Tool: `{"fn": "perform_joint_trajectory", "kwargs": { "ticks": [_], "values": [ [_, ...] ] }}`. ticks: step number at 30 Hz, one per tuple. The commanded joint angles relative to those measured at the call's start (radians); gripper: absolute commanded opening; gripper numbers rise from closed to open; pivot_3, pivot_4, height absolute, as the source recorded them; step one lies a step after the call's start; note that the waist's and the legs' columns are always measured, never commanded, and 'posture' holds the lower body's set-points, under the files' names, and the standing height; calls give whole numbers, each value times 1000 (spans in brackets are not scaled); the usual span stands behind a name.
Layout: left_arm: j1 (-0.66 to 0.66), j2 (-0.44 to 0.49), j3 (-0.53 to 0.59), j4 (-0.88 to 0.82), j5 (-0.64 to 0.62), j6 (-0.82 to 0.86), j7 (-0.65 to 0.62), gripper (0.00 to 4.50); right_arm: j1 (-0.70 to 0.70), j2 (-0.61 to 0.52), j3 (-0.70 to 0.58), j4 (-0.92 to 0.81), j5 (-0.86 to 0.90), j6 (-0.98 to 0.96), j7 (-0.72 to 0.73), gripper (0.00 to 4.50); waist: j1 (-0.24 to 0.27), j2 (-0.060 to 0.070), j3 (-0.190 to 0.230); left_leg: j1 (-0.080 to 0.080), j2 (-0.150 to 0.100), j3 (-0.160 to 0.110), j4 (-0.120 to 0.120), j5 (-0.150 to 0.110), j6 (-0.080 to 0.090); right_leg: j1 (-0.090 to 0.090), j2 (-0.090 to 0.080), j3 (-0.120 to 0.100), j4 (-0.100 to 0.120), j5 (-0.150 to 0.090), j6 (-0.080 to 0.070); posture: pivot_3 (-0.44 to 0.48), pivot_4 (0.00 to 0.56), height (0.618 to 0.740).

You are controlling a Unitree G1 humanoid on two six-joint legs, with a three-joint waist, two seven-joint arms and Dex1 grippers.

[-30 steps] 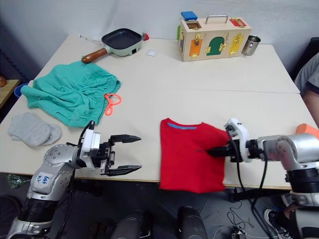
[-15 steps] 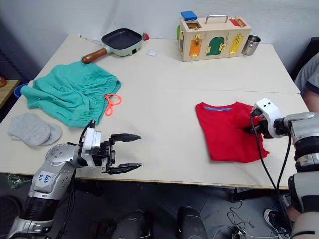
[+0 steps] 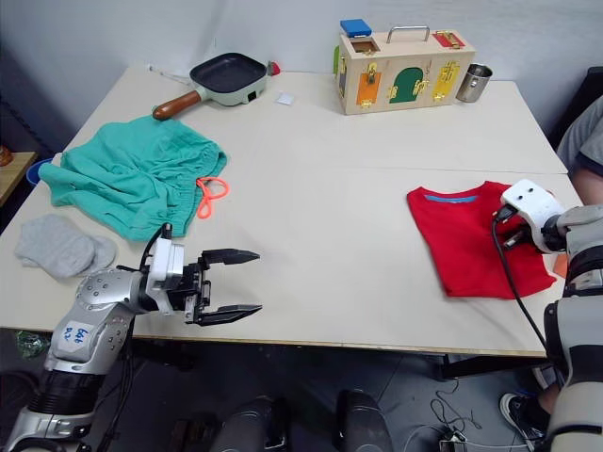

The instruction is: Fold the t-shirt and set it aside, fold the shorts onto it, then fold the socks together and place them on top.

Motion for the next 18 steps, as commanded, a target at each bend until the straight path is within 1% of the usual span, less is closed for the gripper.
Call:
{"fn": "perform_joint_trajectory", "kwargs": {
  "ticks": [1,4,7,9,11,14,16,17,18],
  "values": [
    [-6,8,32,-24,-32,0,2,4500,-25,-24,-51,-5,4,-4,0,1077,0,0,0,0,0,0,0,0,0,0,0,0,0,0,0,0,150,740],
    [-6,8,60,-66,-81,34,16,4500,-43,-85,-80,-21,3,-28,33,2140,1,4,3,0,0,0,0,0,0,0,0,0,0,0,0,0,150,740],
    [-2,10,97,-122,-155,113,63,4500,-54,-138,-91,-32,-5,-33,92,3191,4,9,6,-1,-1,0,0,1,1,0,0,0,0,0,0,0,150,740],
    [-5,26,124,-144,-193,194,116,4500,-40,-177,-76,-53,-33,-131,111,3906,2,9,6,0,0,0,0,1,1,0,0,0,0,0,0,0,150,740],
    [2,46,150,-152,-202,222,136,4500,-31,-193,-105,-72,-15,-219,115,4483,0,10,6,0,0,0,0,1,1,0,0,0,0,0,0,0,150,740],
    [29,72,175,-155,-189,222,136,4500,-14,-192,-146,-90,11,-302,122,4483,-11,10,6,2,0,2,-1,1,-1,0,1,2,1,0,0,0,150,740],
    [110,112,234,-165,-185,228,126,4500,61,-132,-246,-177,146,-358,226,4483,-20,9,6,2,0,2,-1,2,-1,0,1,3,2,0,0,0,150,740],
    [164,129,276,-166,-176,220,126,4500,156,-66,-307,-295,260,-400,300,4483,-23,9,6,3,2,2,-1,2,-2,0,3,3,2,0,0,0,150,740],
    [218,137,318,-157,-158,200,132,4500,271,9,-354,-446,398,-443,410,4483,-26,8,5,3,2,3,-2,2,-3,0,3,3,5,0,0,0,150,740]
  ]
}}
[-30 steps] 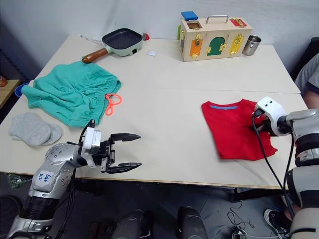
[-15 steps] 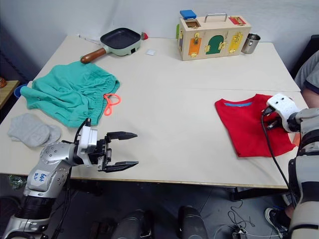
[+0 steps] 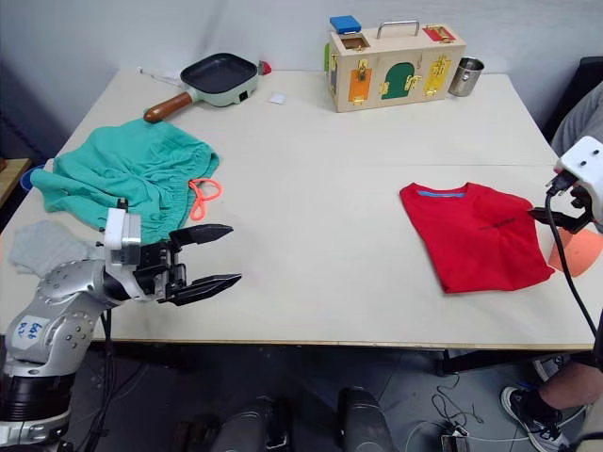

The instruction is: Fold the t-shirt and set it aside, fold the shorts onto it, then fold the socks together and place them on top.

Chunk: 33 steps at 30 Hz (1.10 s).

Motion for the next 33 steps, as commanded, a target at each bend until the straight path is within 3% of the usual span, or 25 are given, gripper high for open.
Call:
{"fn": "perform_joint_trajectory", "kwargs": {
  "ticks": [1,3,7,12,18,25,28,30,33],
  "values": [
    [129,36,139,-15,28,-46,8,4500,263,181,-155,-391,368,-129,269,4483,-5,-6,-3,1,1,0,-1,1,0,0,1,0,1,0,0,0,150,740],
    [195,32,195,2,50,-82,22,4500,415,244,-172,-580,454,-148,331,4483,4,-5,-1,5,7,-1,-2,-1,-4,5,6,-1,0,0,0,0,150,740],
    [346,3,340,49,91,-161,59,4500,600,377,-174,-826,536,-81,269,4483,32,4,2,3,-1,-2,-1,1,0,0,-2,0,1,0,-1,0,150,740],
    [499,-47,514,63,94,-202,121,4500,768,447,-146,-979,570,-92,275,4483,34,-8,-4,5,-2,-5,-1,-6,0,5,-5,-1,-2,0,-1,0,150,740],
    [645,-85,643,79,108,-174,208,4500,941,486,-136,-1136,584,-109,265,4483,26,-8,-4,9,-1,-6,-3,-10,-5,8,-5,-1,-3,-2,-3,0,150,740],
    [665,-8,629,-4,111,-8,295,4500,997,513,-138,-1269,581,-71,149,4483,29,-9,-5,14,-1,-6,-3,-14,-1,13,-5,-2,-5,-3,-6,0,150,740],
    [576,94,581,-33,100,109,336,4500,975,529,-130,-1305,568,-58,83,4483,33,-10,-5,14,-1,-7,-3,-14,-3,13,-5,-2,-5,-3,-6,0,150,740],
    [481,183,495,-23,138,158,350,4500,963,542,-122,-1324,556,-45,39,4483,35,-10,-5,14,-1,-7,-3,-12,-6,13,-5,-2,-5,-3,-6,0,150,740],
    [284,243,353,53,219,150,409,4500,960,562,-110,-1346,532,-30,-22,4483,30,-9,-6,14,-1,-6,-5,-12,-6,13,-5,-1,-5,-3,-6,0,150,740]
  ]
}}
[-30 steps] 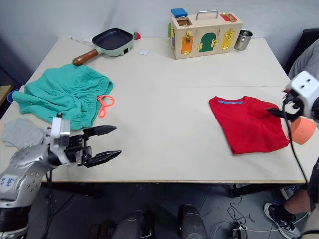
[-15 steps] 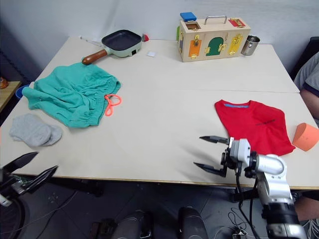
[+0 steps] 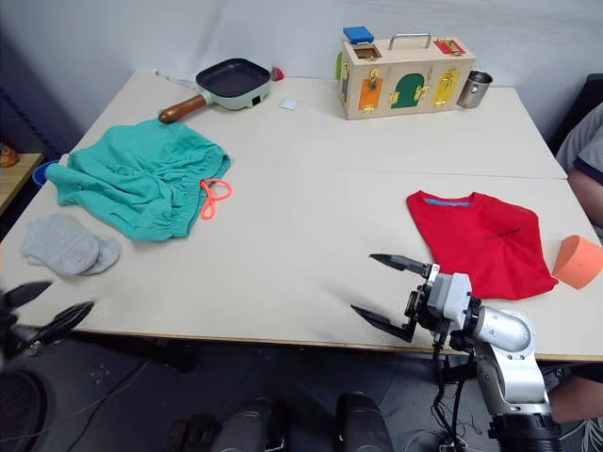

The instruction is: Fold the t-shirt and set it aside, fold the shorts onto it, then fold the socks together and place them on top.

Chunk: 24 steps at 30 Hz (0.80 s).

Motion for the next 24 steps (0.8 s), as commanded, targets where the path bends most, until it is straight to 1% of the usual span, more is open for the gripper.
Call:
{"fn": "perform_joint_trajectory", "kwargs": {
  "ticks": [1,4,6,8,11,14,17,21,23,24],
  "values": [
    [-205,36,-161,81,97,-7,76,4500,3,20,8,-51,-24,11,-78,4483,-3,0,0,0,0,0,-1,0,-1,0,0,0,0,0,0,0,150,740],
    [-447,38,-361,252,244,-73,107,4500,12,32,30,-45,-58,-5,-106,4483,-2,0,0,0,-1,1,-4,1,-1,-1,1,-1,0,0,0,0,150,740],
    [-558,37,-455,363,325,-92,122,4500,14,36,38,-38,-73,-9,-122,4483,-6,-1,0,0,-1,2,-5,4,3,-2,2,-2,5,0,0,0,150,740],
    [-623,29,-503,447,360,-109,112,4500,18,36,43,-34,-81,-14,-131,4483,-11,-1,-1,0,-1,5,-5,4,4,-4,3,0,6,0,0,0,150,740],
    [-776,-2,-602,686,443,-180,104,4500,52,32,35,4,-113,-61,-142,4483,-6,-3,-1,-1,0,9,-4,6,5,-7,5,2,7,0,0,0,150,740],
    [-864,-36,-636,822,472,-256,86,4500,74,29,32,10,-126,-84,-155,4483,-3,-4,-2,-2,0,10,-2,7,5,-9,5,3,11,0,0,0,150,740],
    [-923,-68,-658,910,495,-330,68,3892,88,22,29,6,-128,-95,-164,4500,-1,-5,-2,-2,0,11,2,7,6,-9,4,5,12,0,0,0,150,740],
    [-973,-115,-661,999,502,-441,48,2656,110,0,24,-17,-129,-90,-170,4500,3,-6,-3,-2,-1,11,3,7,6,-9,2,5,13,0,1,0,150,740],
    [-993,-139,-657,1012,491,-487,23,1956,122,-10,22,-38,-125,-82,-179,4500,5,-6,-3,-2,0,11,3,7,6,-10,2,5,13,0,1,0,150,740],
    [-1005,-155,-654,1005,474,-505,-6,1674,128,-15,22,-51,-123,-76,-185,4500,7,-6,-3,-2,0,11,3,7,6,-10,2,5,13,0,1,0,150,740]
  ]
}}
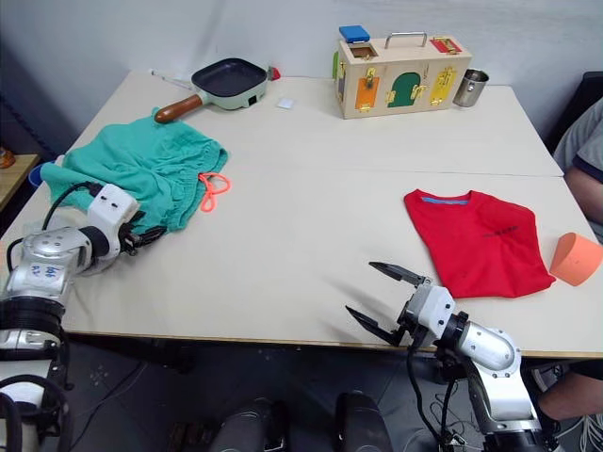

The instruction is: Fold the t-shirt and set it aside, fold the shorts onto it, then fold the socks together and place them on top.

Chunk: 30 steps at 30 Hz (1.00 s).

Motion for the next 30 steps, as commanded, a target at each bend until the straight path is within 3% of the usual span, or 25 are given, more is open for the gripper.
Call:
{"fn": "perform_joint_trajectory", "kwargs": {
  "ticks": [1,5,6,12,14,16,20,25,30],
  "values": [
    [-47,-38,13,-16,-36,-84,-74,1359,16,-20,-25,-79,15,8,-23,4500,5,0,0,0,0,0,0,0,0,0,0,0,0,0,0,0,150,740],
    [-79,-113,-20,-115,-97,-95,-249,119,21,-37,-24,-106,16,27,-33,4500,17,-1,0,-1,0,0,2,0,0,0,0,0,1,0,0,0,150,740],
    [-83,-131,-41,-139,-102,-103,-296,36,23,-44,-22,-117,21,33,-28,4500,18,-1,0,-1,0,0,3,0,0,0,0,0,1,0,0,0,150,740],
    [-126,-271,-123,-238,-115,-100,-411,36,50,-106,-42,-144,52,54,9,4500,18,-2,0,-1,0,0,3,0,1,0,1,0,0,0,0,0,150,740],
    [-135,-362,-181,-309,-131,-43,-439,36,29,-120,-64,-137,57,62,1,4500,17,-2,0,-1,0,1,4,1,1,0,1,0,0,0,0,0,150,740],
    [-122,-441,-245,-391,-148,38,-469,36,13,-136,-83,-138,65,75,0,4500,17,-2,0,-2,0,1,4,1,2,0,2,0,0,0,0,0,150,740],
    [-38,-507,-315,-522,-182,132,-511,36,10,-158,-110,-148,67,96,-3,4500,15,-2,0,-1,0,0,4,1,2,1,2,1,0,0,1,0,150,740],
    [25,-523,-336,-611,-187,206,-479,36,14,-166,-111,-161,59,116,-10,4500,14,-2,0,0,2,0,4,3,-1,1,3,1,0,0,0,0,150,740],
    [150,-426,-252,-777,-220,263,-434,1285,-27,-194,-63,-190,23,188,-10,4500,10,-2,0,0,1,-1,4,4,0,1,1,1,1,0,0,0,150,740]
  ]
}}
